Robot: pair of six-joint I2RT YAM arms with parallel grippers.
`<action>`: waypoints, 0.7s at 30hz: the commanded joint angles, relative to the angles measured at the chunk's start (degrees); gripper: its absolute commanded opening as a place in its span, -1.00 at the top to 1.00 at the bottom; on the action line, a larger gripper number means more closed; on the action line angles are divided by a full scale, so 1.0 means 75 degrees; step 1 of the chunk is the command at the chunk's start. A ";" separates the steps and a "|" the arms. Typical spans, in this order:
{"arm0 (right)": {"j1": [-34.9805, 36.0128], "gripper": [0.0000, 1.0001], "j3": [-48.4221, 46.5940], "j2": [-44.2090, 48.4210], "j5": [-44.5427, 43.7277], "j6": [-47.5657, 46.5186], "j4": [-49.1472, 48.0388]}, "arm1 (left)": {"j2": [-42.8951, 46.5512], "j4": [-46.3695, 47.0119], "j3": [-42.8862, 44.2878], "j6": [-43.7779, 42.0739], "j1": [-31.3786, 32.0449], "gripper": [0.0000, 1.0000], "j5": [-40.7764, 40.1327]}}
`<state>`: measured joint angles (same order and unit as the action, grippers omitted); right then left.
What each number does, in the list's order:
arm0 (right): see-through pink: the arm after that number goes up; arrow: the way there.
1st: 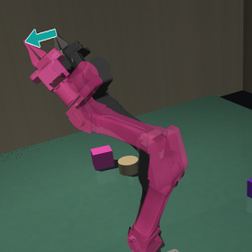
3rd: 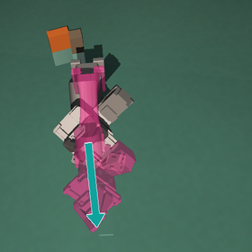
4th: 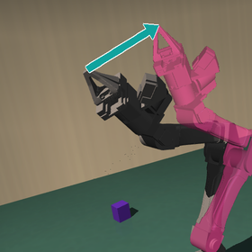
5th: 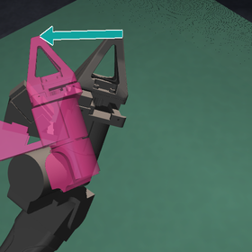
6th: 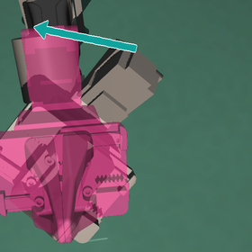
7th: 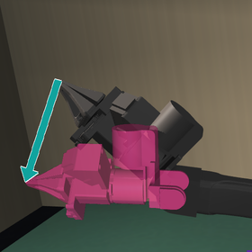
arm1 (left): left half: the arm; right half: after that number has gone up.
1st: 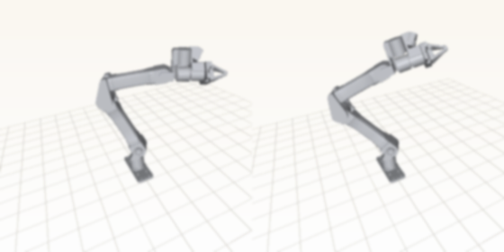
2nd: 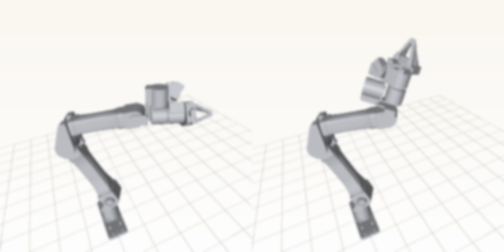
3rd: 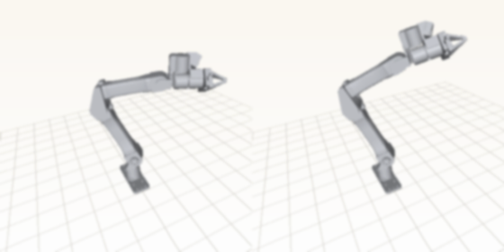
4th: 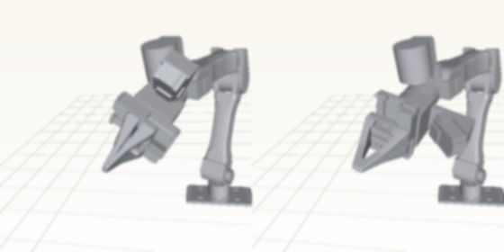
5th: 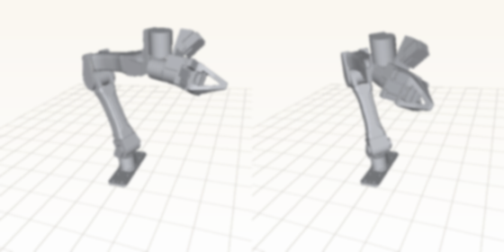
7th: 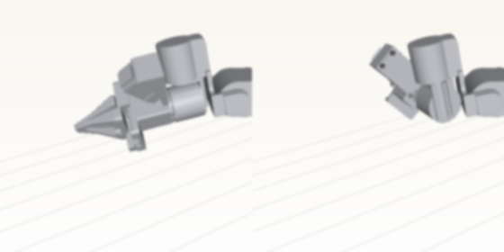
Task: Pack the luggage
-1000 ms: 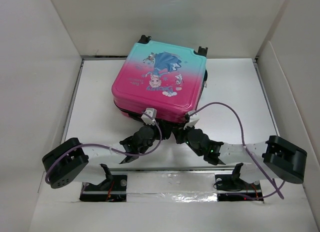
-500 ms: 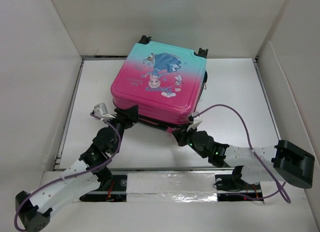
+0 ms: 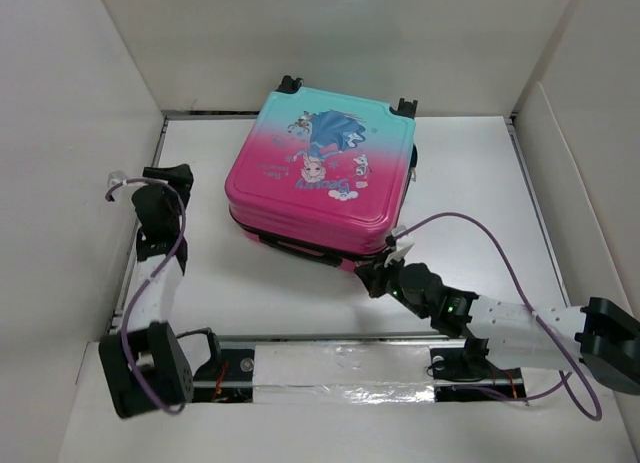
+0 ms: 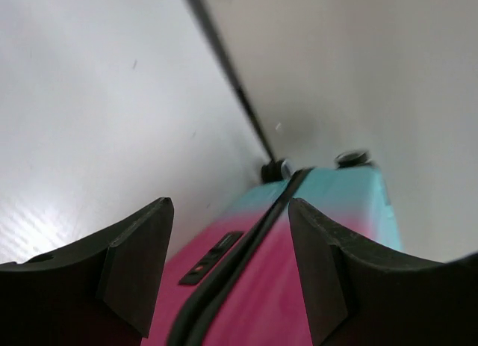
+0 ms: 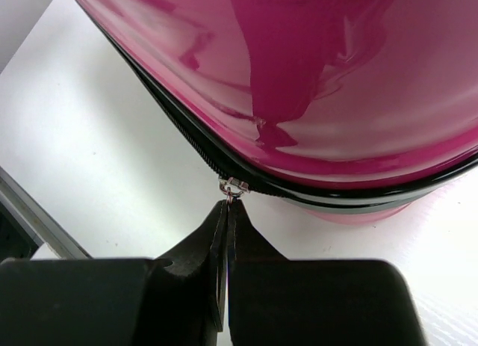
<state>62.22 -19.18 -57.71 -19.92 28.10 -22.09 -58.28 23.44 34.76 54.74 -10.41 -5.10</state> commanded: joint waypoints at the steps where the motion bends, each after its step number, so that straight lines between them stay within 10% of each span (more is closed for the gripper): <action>1: 0.0083 1.00 -0.0009 0.0079 0.0686 -0.0113 -0.0477 | -0.1225 0.0938 -0.0006 0.0705 -0.0346 -0.19 0.2484; 21: 0.0587 1.00 -0.3016 -0.2639 0.0887 -0.0839 -0.0325 | -0.3620 0.3378 -0.1247 0.1221 0.2101 -0.21 0.2745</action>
<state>63.68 -32.82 -74.24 -19.20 23.46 -20.23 -85.14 43.64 28.58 65.58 -3.22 9.17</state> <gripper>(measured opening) 0.022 0.603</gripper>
